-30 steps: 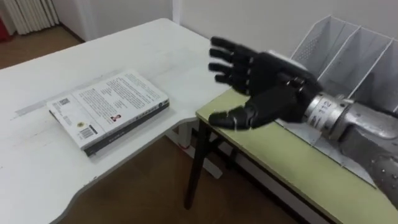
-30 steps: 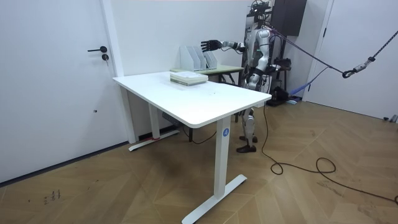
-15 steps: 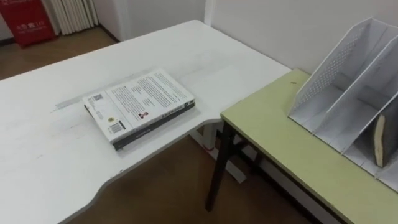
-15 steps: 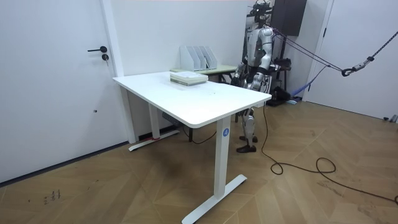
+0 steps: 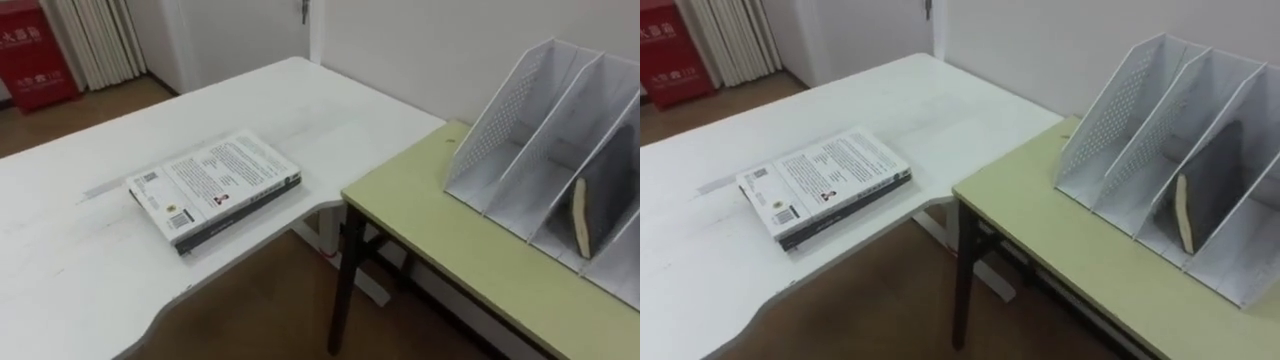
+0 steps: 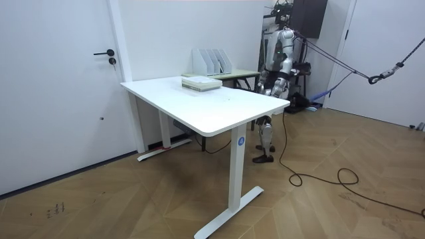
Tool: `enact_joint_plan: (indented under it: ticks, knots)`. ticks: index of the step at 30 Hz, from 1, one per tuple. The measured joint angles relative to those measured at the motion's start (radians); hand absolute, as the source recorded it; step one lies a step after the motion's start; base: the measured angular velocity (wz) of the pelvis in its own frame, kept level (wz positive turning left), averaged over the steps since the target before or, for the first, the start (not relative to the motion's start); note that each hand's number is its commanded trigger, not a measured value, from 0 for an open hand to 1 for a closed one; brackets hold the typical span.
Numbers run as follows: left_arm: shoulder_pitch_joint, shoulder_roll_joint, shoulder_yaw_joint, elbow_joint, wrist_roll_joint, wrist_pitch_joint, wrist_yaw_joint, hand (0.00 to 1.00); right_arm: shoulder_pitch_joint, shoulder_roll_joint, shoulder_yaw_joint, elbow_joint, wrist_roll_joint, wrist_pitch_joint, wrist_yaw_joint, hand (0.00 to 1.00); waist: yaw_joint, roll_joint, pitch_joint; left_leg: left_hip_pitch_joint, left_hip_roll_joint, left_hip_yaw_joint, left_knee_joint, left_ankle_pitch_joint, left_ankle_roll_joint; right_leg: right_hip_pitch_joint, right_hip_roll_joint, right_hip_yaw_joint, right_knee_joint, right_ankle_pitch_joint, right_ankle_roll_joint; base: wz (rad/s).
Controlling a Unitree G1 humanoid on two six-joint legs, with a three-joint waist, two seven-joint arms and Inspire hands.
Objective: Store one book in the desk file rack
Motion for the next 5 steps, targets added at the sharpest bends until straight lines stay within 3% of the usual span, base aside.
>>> enact_joint_plan:
  ticks: [5]
  knots:
    - [0.007, 0.000, 0.023, 0.000, 0.039, 0.001, 0.018, 0.00, 0.001, 0.015, -0.029, 0.011, 0.001, -0.001, -0.033, 0.00, -0.021, -0.003, -0.0037, 0.000, -0.001, 0.003, -0.001, -0.004, -0.003, -0.001, 0.000, 0.003, 0.000, 0.001, 0.000, 0.00]
